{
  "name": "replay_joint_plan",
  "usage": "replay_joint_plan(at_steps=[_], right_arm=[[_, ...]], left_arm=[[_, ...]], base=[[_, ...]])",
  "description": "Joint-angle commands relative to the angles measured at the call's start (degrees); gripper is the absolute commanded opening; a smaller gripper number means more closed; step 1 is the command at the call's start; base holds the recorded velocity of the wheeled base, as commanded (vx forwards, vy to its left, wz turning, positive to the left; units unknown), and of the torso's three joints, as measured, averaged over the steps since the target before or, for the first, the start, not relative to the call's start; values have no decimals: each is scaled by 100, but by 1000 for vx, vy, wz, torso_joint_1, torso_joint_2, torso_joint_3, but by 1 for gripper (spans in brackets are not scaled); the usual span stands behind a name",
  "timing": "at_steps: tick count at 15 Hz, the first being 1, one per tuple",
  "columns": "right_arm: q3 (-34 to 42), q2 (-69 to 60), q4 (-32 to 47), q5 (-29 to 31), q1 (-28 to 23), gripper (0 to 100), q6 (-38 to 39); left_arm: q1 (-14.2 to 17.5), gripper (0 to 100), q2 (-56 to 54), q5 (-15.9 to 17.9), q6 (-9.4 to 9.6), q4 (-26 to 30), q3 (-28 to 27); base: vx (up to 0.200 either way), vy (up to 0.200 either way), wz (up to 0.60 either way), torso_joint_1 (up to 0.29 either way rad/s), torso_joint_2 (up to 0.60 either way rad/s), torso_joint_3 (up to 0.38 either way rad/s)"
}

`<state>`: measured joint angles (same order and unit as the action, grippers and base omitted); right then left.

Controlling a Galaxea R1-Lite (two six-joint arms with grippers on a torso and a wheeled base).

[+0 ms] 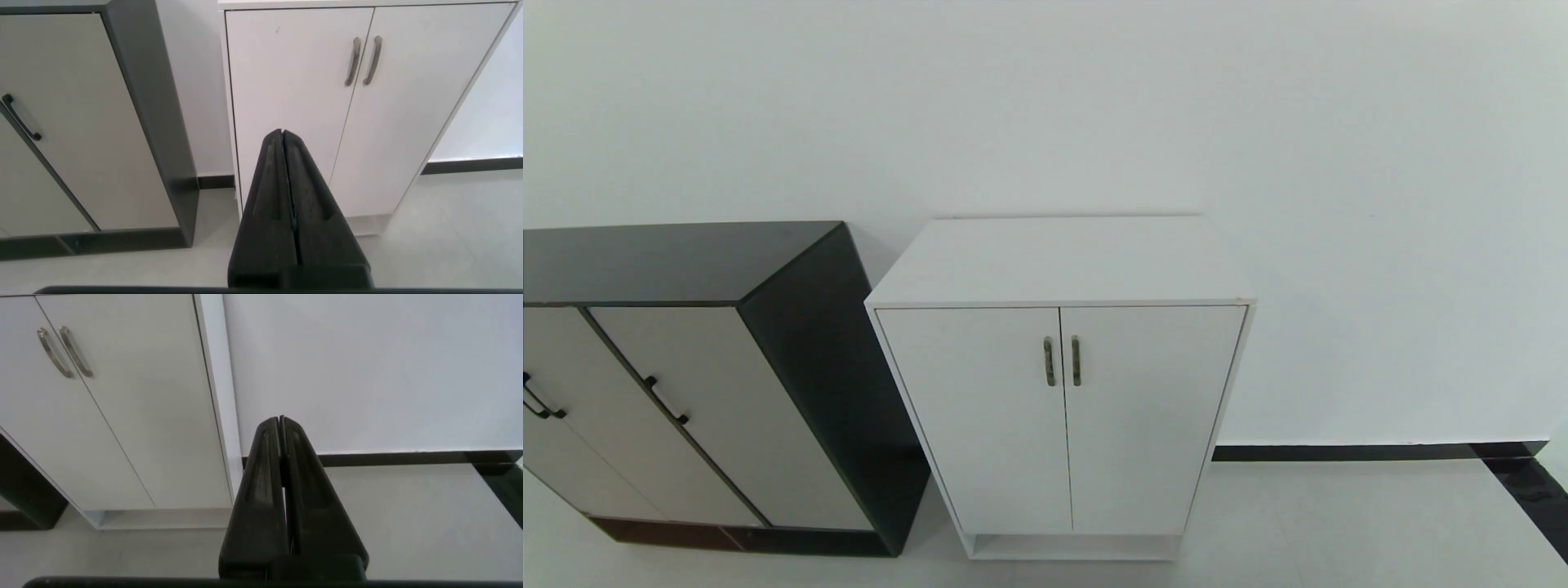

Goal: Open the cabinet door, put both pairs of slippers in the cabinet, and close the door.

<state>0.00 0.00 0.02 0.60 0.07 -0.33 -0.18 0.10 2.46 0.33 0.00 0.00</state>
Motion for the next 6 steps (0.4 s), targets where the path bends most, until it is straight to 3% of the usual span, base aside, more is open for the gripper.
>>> replay_joint_plan(at_steps=[1,6], right_arm=[[0,9,6,-7,1,0,-2],[0,0,6,2,1,0,7]], left_arm=[[1,0,-1,0,2,0,0],[1,0,-1,0,2,0,0]], base=[[0,0,0,0,0,0],[0,0,0,0,0,0]])
